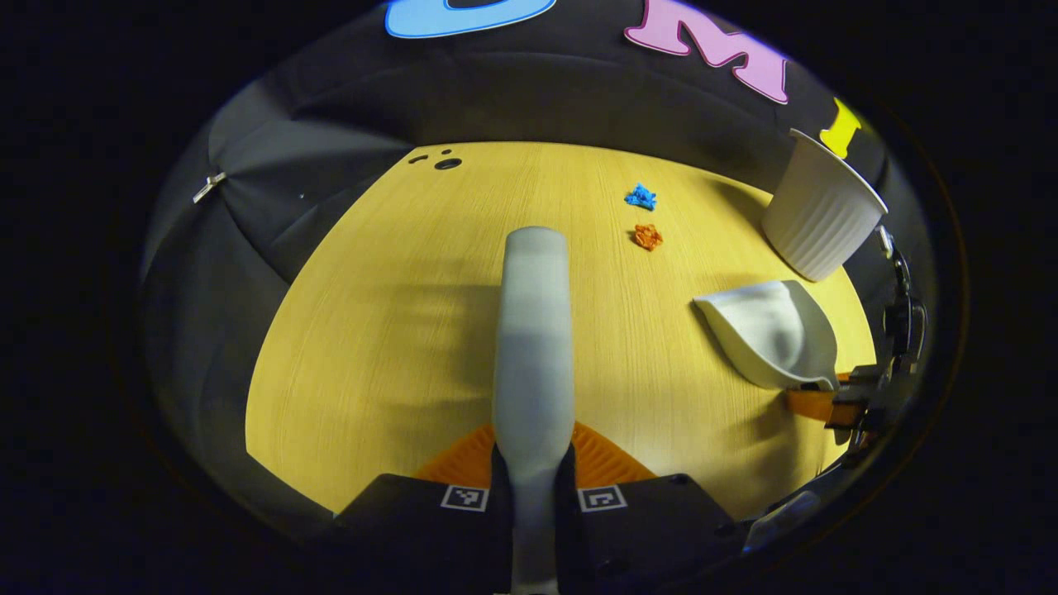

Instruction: Pick up the small broom and dustpan from the desktop, sweep the trash into the dustpan with the broom, and then empty the trash into the garbage bin.

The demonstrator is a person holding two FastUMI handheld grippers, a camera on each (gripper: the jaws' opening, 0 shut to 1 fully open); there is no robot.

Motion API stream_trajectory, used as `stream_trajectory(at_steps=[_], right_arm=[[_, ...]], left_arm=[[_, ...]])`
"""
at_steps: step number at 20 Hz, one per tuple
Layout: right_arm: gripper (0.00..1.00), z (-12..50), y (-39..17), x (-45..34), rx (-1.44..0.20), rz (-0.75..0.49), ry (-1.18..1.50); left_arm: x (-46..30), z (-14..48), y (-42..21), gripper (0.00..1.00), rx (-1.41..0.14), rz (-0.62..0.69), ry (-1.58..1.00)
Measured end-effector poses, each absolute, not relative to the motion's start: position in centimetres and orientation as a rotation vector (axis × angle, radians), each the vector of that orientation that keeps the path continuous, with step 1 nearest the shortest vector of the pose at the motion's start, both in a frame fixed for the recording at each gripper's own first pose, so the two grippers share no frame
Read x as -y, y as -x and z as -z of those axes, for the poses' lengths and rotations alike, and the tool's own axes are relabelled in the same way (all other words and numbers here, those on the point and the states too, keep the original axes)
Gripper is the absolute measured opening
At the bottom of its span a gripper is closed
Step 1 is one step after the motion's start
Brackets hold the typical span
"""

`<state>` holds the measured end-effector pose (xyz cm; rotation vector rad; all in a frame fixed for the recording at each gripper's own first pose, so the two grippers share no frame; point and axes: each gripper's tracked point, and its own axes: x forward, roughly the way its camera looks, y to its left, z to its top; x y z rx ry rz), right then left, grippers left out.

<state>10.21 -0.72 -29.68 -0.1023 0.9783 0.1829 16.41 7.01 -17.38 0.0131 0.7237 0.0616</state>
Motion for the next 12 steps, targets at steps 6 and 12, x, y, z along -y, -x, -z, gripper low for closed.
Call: stream_trajectory(at_steps=[6,12], right_arm=[[0.35,28.8,-10.6,1.6,-0.946,-0.253,0.149],[0.35,27.9,-10.8,1.9,-0.931,-0.306,0.124]], left_arm=[[-6.5,15.4,-25.0,0.25,-0.723,-0.022,-0.112],[-4.9,15.0,-33.8,0.25,-0.746,0.049,-0.181]])
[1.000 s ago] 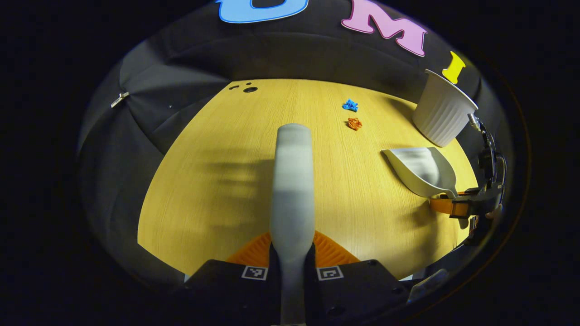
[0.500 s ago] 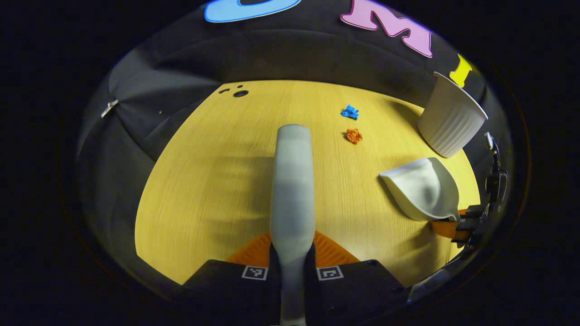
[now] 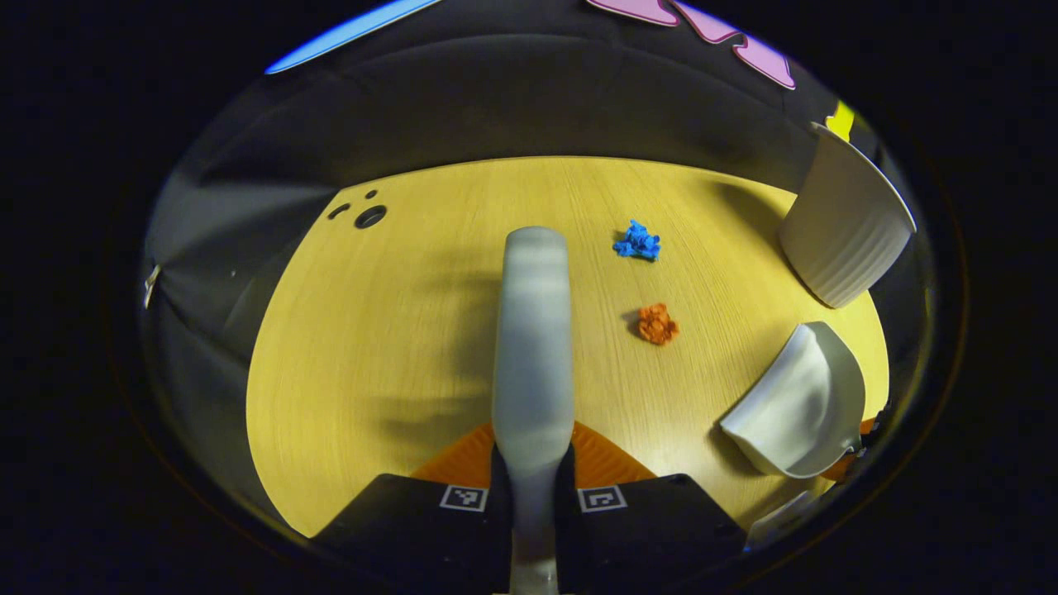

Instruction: Pick up the small broom and dustpan from the desktop, sweep the trash into the dustpan with the broom, and then empty the trash into the garbage bin.

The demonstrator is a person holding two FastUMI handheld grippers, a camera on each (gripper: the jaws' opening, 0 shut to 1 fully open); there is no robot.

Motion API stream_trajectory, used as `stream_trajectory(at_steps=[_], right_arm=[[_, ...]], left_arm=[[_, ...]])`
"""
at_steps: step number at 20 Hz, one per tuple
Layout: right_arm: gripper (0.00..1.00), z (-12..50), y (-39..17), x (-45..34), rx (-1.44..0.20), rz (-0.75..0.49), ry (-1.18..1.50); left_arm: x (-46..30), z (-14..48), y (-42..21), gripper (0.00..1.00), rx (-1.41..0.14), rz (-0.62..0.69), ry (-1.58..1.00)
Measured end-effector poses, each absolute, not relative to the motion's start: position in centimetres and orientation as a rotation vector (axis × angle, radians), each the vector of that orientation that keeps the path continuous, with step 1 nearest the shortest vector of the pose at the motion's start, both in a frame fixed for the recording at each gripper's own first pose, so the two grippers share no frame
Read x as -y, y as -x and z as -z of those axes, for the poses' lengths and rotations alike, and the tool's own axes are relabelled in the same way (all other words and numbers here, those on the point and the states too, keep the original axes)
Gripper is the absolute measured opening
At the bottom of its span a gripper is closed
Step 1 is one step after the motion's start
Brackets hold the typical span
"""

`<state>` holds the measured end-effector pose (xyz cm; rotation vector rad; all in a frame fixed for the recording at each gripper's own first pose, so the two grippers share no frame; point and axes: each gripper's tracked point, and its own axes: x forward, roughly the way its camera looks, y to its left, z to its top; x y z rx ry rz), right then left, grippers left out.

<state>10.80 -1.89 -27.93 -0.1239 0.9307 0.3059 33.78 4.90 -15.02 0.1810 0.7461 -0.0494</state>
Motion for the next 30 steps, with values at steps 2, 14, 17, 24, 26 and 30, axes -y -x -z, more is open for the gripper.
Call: stream_trajectory(at_steps=[2,14,17,24,26,30], right_arm=[[0.35,27.4,-11.2,2.0,-0.921,-0.328,0.140],[0.35,28.2,-12.2,3.5,-0.925,-0.403,0.233],[0.31,27.8,-11.7,2.8,-0.915,-0.442,0.285],[0.35,24.5,-14.2,2.1,-0.891,-0.475,0.314],[0.35,23.7,-15.6,2.7,-0.886,-0.476,0.316],[0.35,22.8,-17.6,3.4,-0.883,-0.453,0.286]], left_arm=[[-4.7,14.7,-36.5,0.25,-0.721,0.056,-0.293],[3.8,15.9,-42.8,0.25,-0.760,0.473,-0.703],[6.6,17.1,-39.9,0.26,-0.801,0.573,-0.673],[10.9,19.4,-32.2,0.23,-0.864,0.835,-0.714],[11.7,19.5,-30.0,0.25,-0.890,0.893,-0.724],[13.1,19.3,-26.3,0.26,-0.915,0.958,-0.673]])
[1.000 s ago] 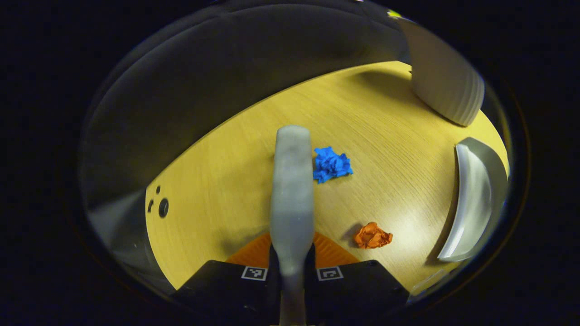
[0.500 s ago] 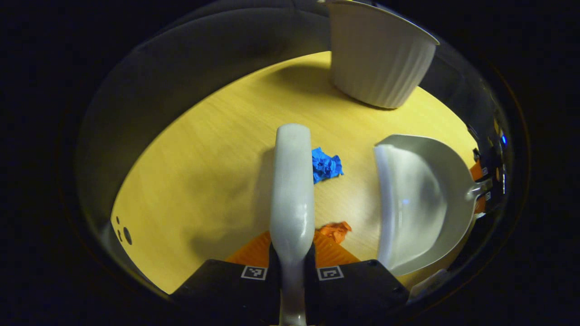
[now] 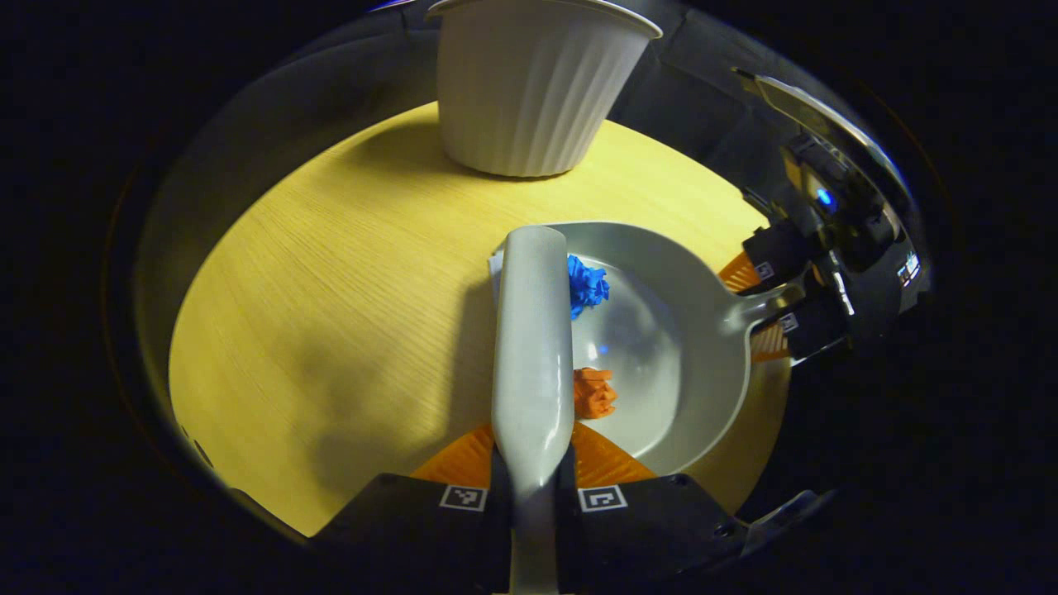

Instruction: Pick up the small broom and dustpan from the desktop, sweep the trash into the dustpan with the broom, and then empty the trash into the garbage bin.

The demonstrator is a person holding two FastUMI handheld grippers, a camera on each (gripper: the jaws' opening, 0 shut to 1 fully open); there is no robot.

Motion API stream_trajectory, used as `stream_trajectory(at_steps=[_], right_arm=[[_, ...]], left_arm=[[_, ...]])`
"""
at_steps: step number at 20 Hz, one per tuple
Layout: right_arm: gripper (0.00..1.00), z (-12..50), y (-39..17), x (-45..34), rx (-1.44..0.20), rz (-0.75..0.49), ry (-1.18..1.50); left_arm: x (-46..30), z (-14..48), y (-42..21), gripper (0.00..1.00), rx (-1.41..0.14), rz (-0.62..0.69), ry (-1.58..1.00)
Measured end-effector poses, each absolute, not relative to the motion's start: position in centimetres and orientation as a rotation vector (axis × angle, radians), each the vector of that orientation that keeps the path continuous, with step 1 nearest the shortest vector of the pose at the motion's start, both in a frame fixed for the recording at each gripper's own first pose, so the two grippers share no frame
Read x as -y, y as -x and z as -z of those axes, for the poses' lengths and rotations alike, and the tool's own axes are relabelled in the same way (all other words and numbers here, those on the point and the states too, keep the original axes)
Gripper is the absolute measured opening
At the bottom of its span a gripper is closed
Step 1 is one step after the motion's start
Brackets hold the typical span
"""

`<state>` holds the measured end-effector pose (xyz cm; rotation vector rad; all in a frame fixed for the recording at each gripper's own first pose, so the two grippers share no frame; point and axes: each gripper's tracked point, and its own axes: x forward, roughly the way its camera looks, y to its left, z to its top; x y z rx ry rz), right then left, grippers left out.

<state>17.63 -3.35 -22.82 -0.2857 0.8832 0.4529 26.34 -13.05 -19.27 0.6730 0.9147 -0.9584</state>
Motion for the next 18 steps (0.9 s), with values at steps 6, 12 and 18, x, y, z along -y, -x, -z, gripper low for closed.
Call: stream_trajectory(at_steps=[6,12,18], right_arm=[[0.35,23.1,-18.5,5.7,-0.844,-0.416,0.226],[0.35,21.3,-17.7,7.0,-0.827,-0.358,0.221],[0.35,19.2,-16.4,6.4,-0.830,-0.230,0.212]], left_arm=[[11.4,16.3,-26.4,0.28,-0.760,0.738,-0.564],[6.1,16.5,-22.3,0.25,-0.679,0.538,-0.377],[-1.2,24.1,-21.1,0.25,-0.710,0.465,-0.311]])
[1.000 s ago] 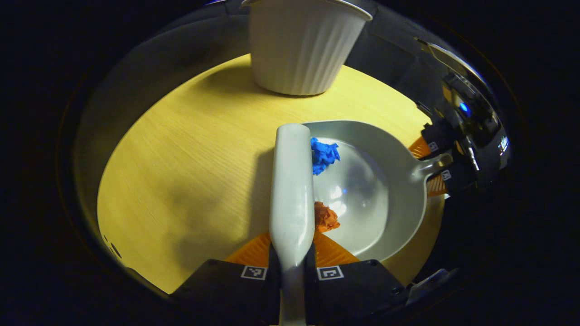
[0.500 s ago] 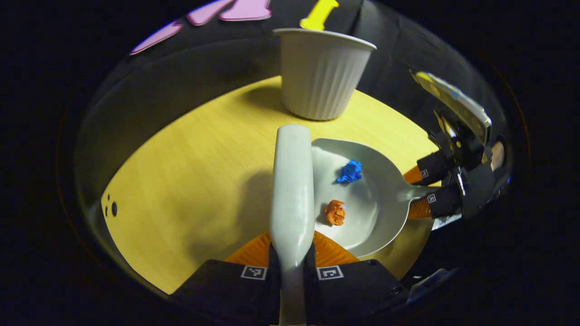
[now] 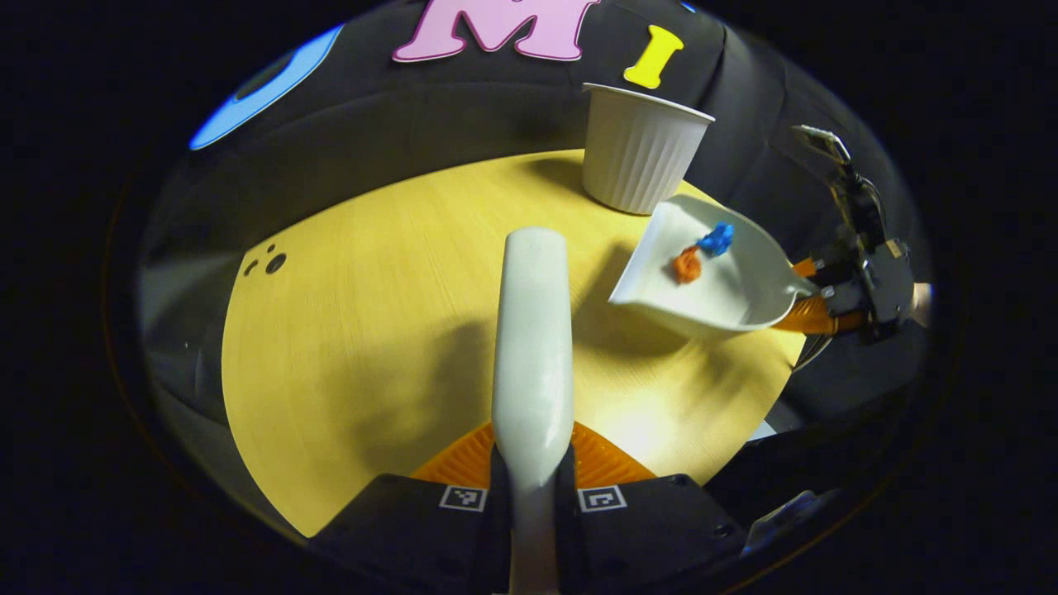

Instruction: Pick up the small broom and dustpan from the desktop, sweep the trash into the dustpan with the broom, and then empty the trash into the garbage bin.

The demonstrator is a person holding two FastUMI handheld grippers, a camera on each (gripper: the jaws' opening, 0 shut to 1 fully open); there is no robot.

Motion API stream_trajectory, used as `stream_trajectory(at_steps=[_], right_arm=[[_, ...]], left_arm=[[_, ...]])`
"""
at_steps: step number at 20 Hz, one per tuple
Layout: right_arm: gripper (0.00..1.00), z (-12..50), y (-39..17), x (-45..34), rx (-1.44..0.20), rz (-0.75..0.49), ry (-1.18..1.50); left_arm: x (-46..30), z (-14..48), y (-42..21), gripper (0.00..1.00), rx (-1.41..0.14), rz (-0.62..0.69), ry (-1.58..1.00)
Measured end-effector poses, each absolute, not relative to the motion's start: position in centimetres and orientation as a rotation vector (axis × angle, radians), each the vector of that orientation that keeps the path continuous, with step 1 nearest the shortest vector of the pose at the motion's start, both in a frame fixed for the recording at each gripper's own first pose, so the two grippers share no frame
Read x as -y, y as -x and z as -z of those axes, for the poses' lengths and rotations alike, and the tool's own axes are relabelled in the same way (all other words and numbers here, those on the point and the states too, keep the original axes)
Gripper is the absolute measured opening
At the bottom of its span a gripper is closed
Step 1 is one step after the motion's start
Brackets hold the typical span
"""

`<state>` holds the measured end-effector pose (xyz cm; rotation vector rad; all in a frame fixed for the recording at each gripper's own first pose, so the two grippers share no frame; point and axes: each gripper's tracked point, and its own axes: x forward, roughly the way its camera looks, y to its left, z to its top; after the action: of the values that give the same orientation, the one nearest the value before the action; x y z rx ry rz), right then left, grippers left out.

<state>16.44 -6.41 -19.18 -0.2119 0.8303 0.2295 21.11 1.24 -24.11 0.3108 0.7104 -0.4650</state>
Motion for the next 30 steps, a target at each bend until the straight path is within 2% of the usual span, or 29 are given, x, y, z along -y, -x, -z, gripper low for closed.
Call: stream_trajectory(at_steps=[1,2,6,7,8,10,11,13,14,15,16,20,24,26,27,28,30], right_arm=[[0.31,18.8,-16.2,6.3,-0.832,-0.207,0.204],[0.35,18.5,-16.2,6.1,-0.829,-0.171,0.204],[0.35,17.5,-16.7,5.3,-0.801,-0.051,0.172],[0.31,17.3,-16.9,5.2,-0.794,-0.028,0.163],[0.35,17.3,-17.0,5.2,-0.784,-0.003,0.157],[0.35,17.4,-17.6,4.9,-0.776,0.041,0.145],[0.31,17.5,-17.6,4.6,-0.767,0.062,0.137],[0.39,17.5,-17.8,4.4,-0.738,0.079,0.103],[0.35,17.4,-18.1,4.4,-0.725,0.085,0.085],[0.39,17.5,-18.4,4.3,-0.703,0.098,0.067],[0.35,17.2,-18.9,4.0,-0.676,0.113,0.053],[0.35,17.3,-19.1,4.2,-0.636,0.142,0.058],[0.35,17.0,-19.1,4.2,-0.631,0.155,0.076],[0.35,17.1,-19.0,4.4,-0.603,0.159,0.136],[0.39,17.2,-18.9,4.7,-0.597,0.173,0.181],[0.35,16.9,-19.0,4.9,-0.596,0.188,0.224],[0.35,16.6,-19.0,5.2,-0.611,0.194,0.298]], left_arm=[[-2.0,25.6,-21.3,0.23,-0.707,0.459,-0.292],[-2.3,26.2,-21.5,0.25,-0.700,0.452,-0.283],[-4.5,27.0,-19.8,0.25,-0.698,0.443,-0.229],[-5.5,27.6,-20.3,0.25,-0.705,0.443,-0.216],[-6.1,27.9,-20.5,0.25,-0.710,0.437,-0.210],[-6.8,28.2,-20.1,0.24,-0.721,0.430,-0.209],[-7.5,28.3,-18.9,0.24,-0.728,0.418,-0.206],[-8.7,27.9,-18.5,0.26,-0.730,0.394,-0.197],[-9.0,27.7,-18.4,0.26,-0.728,0.387,-0.192],[-9.5,27.2,-18.6,0.28,-0.724,0.374,-0.186],[-10.1,26.6,-18.5,0.28,-0.715,0.362,-0.190],[-10.9,25.7,-18.8,0.24,-0.716,0.338,-0.169],[-10.6,25.5,-18.8,0.26,-0.714,0.322,-0.133],[-10.4,25.7,-18.8,0.24,-0.718,0.321,-0.118],[-10.4,25.8,-18.9,0.27,-0.719,0.311,-0.123],[-10.5,25.9,-19.0,0.26,-0.717,0.295,-0.128],[-10.0,25.7,-19.0,0.26,-0.714,0.281,-0.105]])
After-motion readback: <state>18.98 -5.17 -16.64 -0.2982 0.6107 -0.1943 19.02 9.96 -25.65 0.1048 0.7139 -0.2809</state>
